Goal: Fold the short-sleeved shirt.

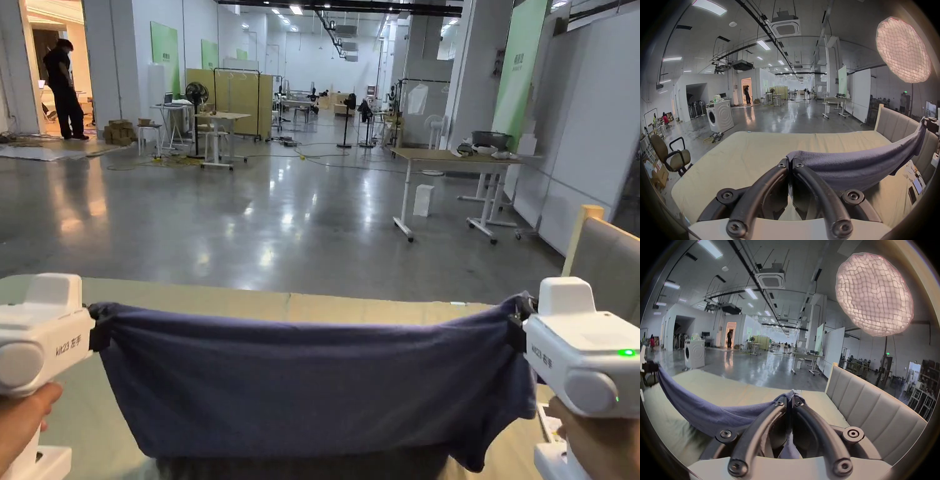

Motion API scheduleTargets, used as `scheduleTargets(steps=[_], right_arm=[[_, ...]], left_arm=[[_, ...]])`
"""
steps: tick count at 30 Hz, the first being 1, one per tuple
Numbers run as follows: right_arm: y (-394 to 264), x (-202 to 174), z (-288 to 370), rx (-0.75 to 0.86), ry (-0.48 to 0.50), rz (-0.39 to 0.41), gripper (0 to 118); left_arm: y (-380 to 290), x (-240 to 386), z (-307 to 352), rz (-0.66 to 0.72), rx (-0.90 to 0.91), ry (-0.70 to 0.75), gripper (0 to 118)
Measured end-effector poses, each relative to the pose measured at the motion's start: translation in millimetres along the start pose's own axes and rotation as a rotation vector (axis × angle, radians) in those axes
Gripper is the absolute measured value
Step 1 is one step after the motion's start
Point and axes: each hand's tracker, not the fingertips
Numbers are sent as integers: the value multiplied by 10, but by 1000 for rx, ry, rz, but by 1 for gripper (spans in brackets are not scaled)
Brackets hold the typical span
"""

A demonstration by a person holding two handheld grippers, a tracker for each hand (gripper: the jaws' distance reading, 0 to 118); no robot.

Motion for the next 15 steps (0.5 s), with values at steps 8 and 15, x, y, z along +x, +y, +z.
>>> scheduleTargets(steps=[8, 15], right_arm=[[-838, -165, 692, -97, 28, 88, 5], [-1562, -265, 1144, -321, 70, 81, 5]], left_arm=[[-905, -68, 648, 68, -81, -20, 4], [-1731, -129, 866, 48, -296, -29, 4]])
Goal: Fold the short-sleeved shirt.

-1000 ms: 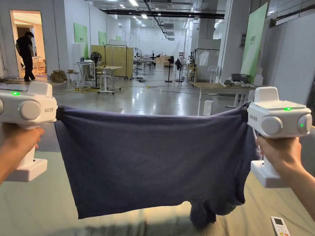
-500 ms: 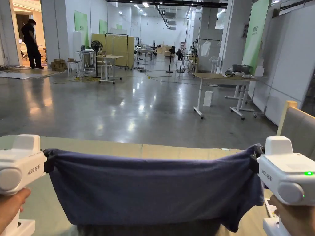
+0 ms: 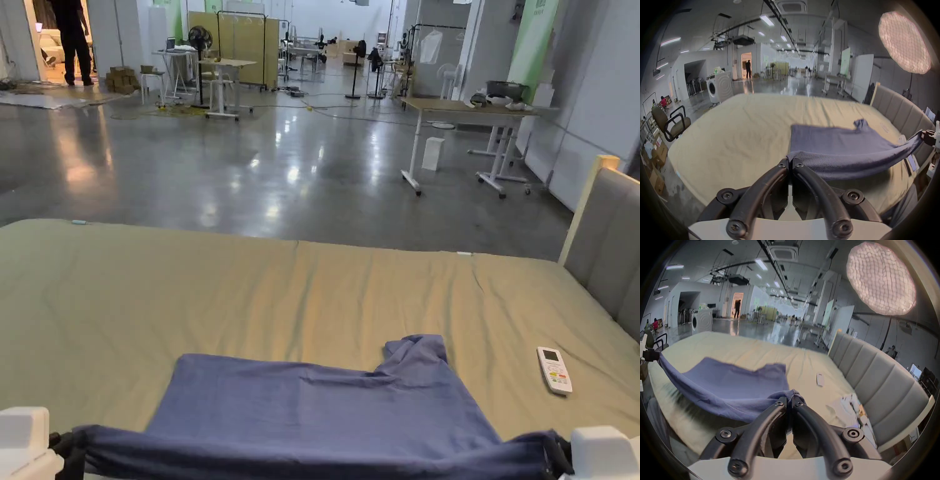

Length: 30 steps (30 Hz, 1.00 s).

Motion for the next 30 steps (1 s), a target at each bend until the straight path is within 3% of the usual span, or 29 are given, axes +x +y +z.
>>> scheduleTargets(steps=[7, 12, 22, 23, 25, 26, 27, 28, 29, 30], right_arm=[[-735, -147, -145, -247, 59, 9, 5], [-954, -281, -197, -402, 65, 57, 5], [-1262, -434, -555, -499, 44, 59, 8], [-1263, -450, -554, -497, 38, 59, 13], [-1155, -485, -477, -489, 19, 58, 39], [-1105, -485, -447, -472, 4, 44, 55], [-1041, -476, -411, -424, -11, 10, 71], [-963, -467, -379, -385, -9, -16, 76], [-884, -466, -355, -346, -15, -37, 79], [-783, -468, -330, -288, -24, -57, 83]], left_arm=[[-557, -46, -283, -57, -234, -13, 4], [-768, -22, -542, -97, -406, -2, 4], [-985, 33, -908, -151, -508, 21, 4], [-972, 91, -846, -147, -506, 24, 4], [-929, 103, -820, -128, -501, 34, 13], [-899, 117, -797, -130, -482, 53, 23], [-872, 81, -795, -131, -448, 71, 44], [-824, 83, -773, -119, -415, 69, 61], [-769, 92, -747, -96, -383, 62, 70], [-698, 112, -713, -73, -343, 49, 70]])
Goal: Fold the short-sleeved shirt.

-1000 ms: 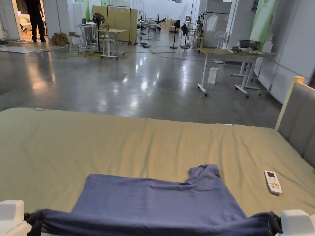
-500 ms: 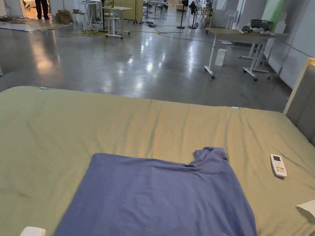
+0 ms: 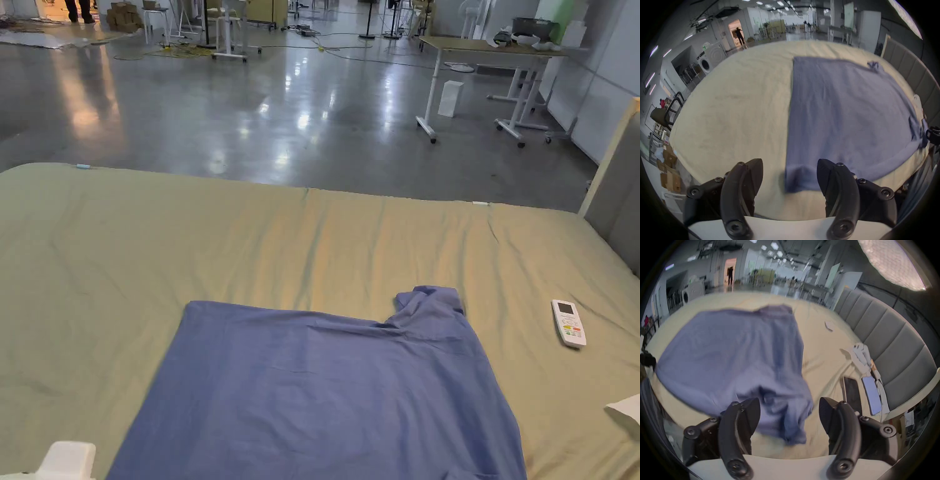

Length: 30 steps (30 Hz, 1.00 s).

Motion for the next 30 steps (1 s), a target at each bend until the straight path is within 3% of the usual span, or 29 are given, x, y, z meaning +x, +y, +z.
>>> scheduleTargets(steps=[3, 8, 11, 13, 14, 16, 18, 21, 26, 30], right_arm=[[311, -58, 190, 193, 16, -60, 91], [738, -209, 258, 419, 12, -125, 87], [885, -301, 169, 535, 25, -135, 56], [962, -368, 170, 577, 29, -122, 21], [992, -402, 178, 605, 18, -115, 15], [1050, -466, 206, 673, -13, -73, 13], [1055, -481, 212, 669, 8, -102, 2], [1052, -496, 236, 693, 15, -130, 0], [1030, -470, 250, 686, 14, -152, 0], [1014, -431, 185, 650, 13, -142, 0]], left_arm=[[185, 76, 170, 31, 170, -50, 70], [481, 397, 435, 15, 406, -49, 69], [606, 576, 598, 34, 576, -45, 58], [683, 690, 707, 32, 642, -53, 29], [713, 741, 751, 31, 680, -51, 17], [757, 830, 821, 33, 727, -32, 14], [777, 877, 880, 38, 755, -51, 7], [783, 929, 936, 36, 775, -53, 0], [770, 888, 978, 34, 751, -48, 0], [737, 691, 886, 16, 555, -51, 0]])
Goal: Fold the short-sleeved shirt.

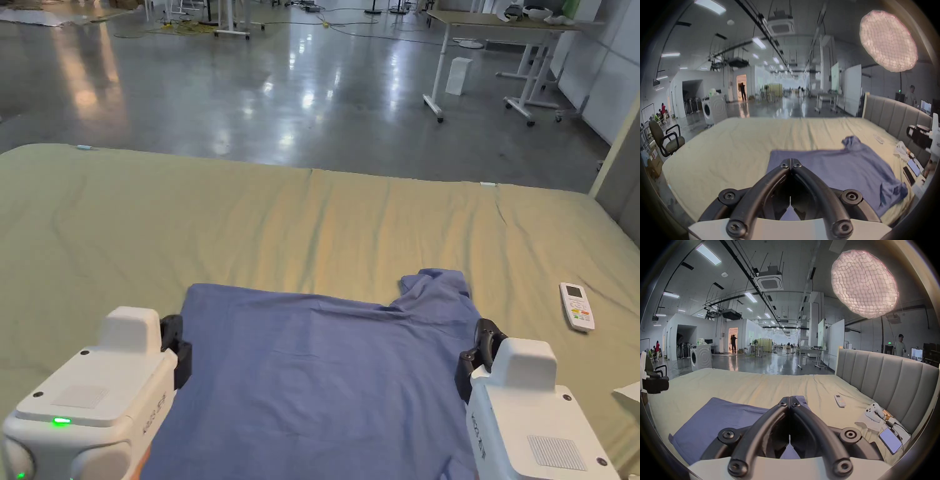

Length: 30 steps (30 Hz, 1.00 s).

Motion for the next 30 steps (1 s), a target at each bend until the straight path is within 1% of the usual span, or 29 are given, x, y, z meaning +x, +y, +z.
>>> scheduleTargets(steps=[2, 3, 6, 7, 8, 9, 11, 12, 13, 18, 20, 21, 23, 24, 25, 26, 27, 28, 29, 30], right_arm=[[-30, 21, -10, -17, 2, -5, 0], [-57, 32, -22, -40, 0, -7, 0], [-105, 44, -35, -52, -2, 16, 0], [-134, 54, -48, -74, 5, 8, 0], [-150, 54, -53, -75, 5, 12, 0], [-161, 40, -48, -84, 9, 16, 0], [-195, 33, -58, -96, 12, 25, 0], [-209, 27, -63, -103, 14, 30, 0], [-217, 22, -65, -111, 19, 31, 0], [-278, 14, -77, -146, 25, 35, 0], [-312, 23, -78, -160, 26, 36, 0], [-345, 38, -90, -170, 23, 37, 0], [-381, 69, -77, -186, 20, 39, 0], [-400, 94, -62, -196, 16, 39, 0], [-419, 120, -43, -204, 7, 40, 0], [-436, 148, -26, -212, -2, 38, 0], [-454, 197, -12, -227, -1, 30, 0], [-469, 244, -1, -248, 7, 21, 0], [-480, 287, 17, -269, 7, 16, 0], [-492, 339, 26, -315, 4, 23, 0]], left_arm=[[-101, -148, -33, -18, -137, -11, 0], [-169, -249, -83, -17, -196, 14, 0], [-382, -510, -110, 16, -383, 22, 0], [-454, -551, -94, 25, -436, 30, 0], [-530, -607, -102, 23, -489, 17, 4], [-624, -678, -109, 36, -537, 10, 21], [-768, -761, -133, 48, -609, 40, 56], [-846, -806, -159, 55, -637, 47, 67], [-911, -843, -186, 66, -658, 55, 68], [-1133, -926, -451, 146, -707, 59, 68], [-1235, -888, -572, 122, -783, 57, 68], [-1299, -850, -621, 84, -820, 60, 66], [-1288, -789, -602, 88, -780, 81, 65], [-1224, -742, -607, 87, -795, 102, 58], [-1191, -689, -613, 64, -799, 91, 45], [-1181, -632, -614, 30, -797, 72, 25], [-1176, -584, -579, 2, -789, 50, 9], [-1184, -521, -581, -13, -794, 34, 8], [-1204, -480, -587, -62, -802, 51, 8], [-1226, -483, -605, -91, -795, 53, 7]])
